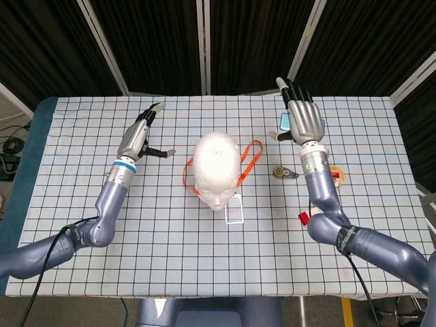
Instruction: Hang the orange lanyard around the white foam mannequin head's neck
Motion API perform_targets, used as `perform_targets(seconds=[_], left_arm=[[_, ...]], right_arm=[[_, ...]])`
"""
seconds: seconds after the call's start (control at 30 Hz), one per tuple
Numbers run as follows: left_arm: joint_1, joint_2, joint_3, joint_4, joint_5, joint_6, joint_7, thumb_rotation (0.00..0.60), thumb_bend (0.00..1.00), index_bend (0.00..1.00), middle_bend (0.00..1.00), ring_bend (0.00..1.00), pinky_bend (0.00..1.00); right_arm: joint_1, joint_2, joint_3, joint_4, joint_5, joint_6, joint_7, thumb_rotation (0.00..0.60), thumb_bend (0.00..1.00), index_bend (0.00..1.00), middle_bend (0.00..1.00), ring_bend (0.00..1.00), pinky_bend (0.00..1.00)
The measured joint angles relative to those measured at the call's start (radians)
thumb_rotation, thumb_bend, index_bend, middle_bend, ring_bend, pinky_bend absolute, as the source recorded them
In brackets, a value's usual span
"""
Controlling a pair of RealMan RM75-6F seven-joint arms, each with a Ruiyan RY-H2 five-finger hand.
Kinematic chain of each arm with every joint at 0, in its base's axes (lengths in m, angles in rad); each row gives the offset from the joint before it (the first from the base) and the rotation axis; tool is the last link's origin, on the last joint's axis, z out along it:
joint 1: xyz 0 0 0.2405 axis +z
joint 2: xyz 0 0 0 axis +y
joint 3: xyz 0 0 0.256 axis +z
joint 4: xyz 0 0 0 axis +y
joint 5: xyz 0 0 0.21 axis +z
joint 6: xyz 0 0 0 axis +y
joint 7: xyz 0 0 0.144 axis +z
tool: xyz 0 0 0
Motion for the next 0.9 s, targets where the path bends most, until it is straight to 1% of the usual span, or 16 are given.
perform_targets(seconds=[0.1, 0.17, 0.27, 0.33, 0.43, 0.5, 0.63, 0.73, 0.8, 0.9], left_arm=[[0.016, 0.02, 0.005, -0.018, 0.025, 0.011, -0.014, 0.6, 0.0, 0.0, 0.0, 0.0, 0.0], [0.031, 0.038, 0.013, -0.036, 0.052, 0.028, -0.016, 0.6, 0.0, 0.0, 0.0, 0.0, 0.0], [0.061, 0.071, 0.039, -0.065, 0.102, 0.068, -0.004, 0.6, 0.0, 0.0, 0.0, 0.0, 0.0], [0.084, 0.099, 0.062, -0.091, 0.132, 0.098, 0.017, 0.6, 0.0, 0.0, 0.0, 0.0, 0.0], [0.127, 0.147, 0.104, -0.143, 0.167, 0.145, 0.064, 0.6, 0.0, 0.0, 0.0, 0.0, 0.0], [0.16, 0.181, 0.134, -0.183, 0.187, 0.176, 0.093, 0.6, 0.0, 0.0, 0.0, 0.0, 0.0], [0.223, 0.244, 0.188, -0.261, 0.217, 0.229, 0.148, 0.6, 0.0, 0.0, 0.0, 0.0, 0.0], [0.278, 0.29, 0.233, -0.321, 0.236, 0.291, 0.21, 0.6, 0.0, 0.0, 0.0, 0.0, 0.0], [0.321, 0.316, 0.264, -0.364, 0.247, 0.348, 0.259, 0.6, 0.0, 0.0, 0.0, 0.0, 0.0], [0.395, 0.35, 0.309, -0.434, 0.267, 0.444, 0.313, 0.6, 0.0, 0.0, 0.0, 0.0, 0.0]], right_arm=[[-0.011, 0.014, -0.003, -0.02, -0.012, 0.015, -0.003, 0.6, 0.0, 0.01, 0.0, 0.0, 0.0], [-0.026, 0.033, -0.006, -0.045, -0.025, 0.026, -0.002, 0.6, 0.05, 0.01, 0.0, 0.0, 0.0], [-0.056, 0.071, -0.015, -0.094, -0.047, 0.043, 0.003, 0.6, 0.19, 0.03, 0.0, 0.0, 0.0], [-0.084, 0.107, -0.025, -0.135, -0.068, 0.052, 0.012, 0.6, 0.36, 0.06, 0.0, 0.0, 0.0], [-0.137, 0.168, -0.049, -0.197, -0.112, 0.064, 0.032, 0.6, 0.55, 0.09, 0.0, 0.0, 0.0], [-0.17, 0.203, -0.07, -0.227, -0.144, 0.071, 0.046, 0.6, 0.65, 0.11, 0.0, 0.0, 0.0], [-0.25, 0.278, -0.132, -0.291, -0.238, 0.085, 0.092, 0.6, 0.83, 0.14, 0.0, 0.0, 0.0], [-0.306, 0.311, -0.185, -0.329, -0.318, 0.096, 0.134, 0.6, 0.9, 0.16, 0.01, 0.0, 0.0], [-0.336, 0.325, -0.219, -0.344, -0.37, 0.102, 0.158, 0.6, 0.91, 0.17, 0.02, 0.0, 0.0], [-0.381, 0.337, -0.284, -0.356, -0.468, 0.107, 0.192, 0.6, 0.92, 0.18, 0.04, 0.0, 0.0]])
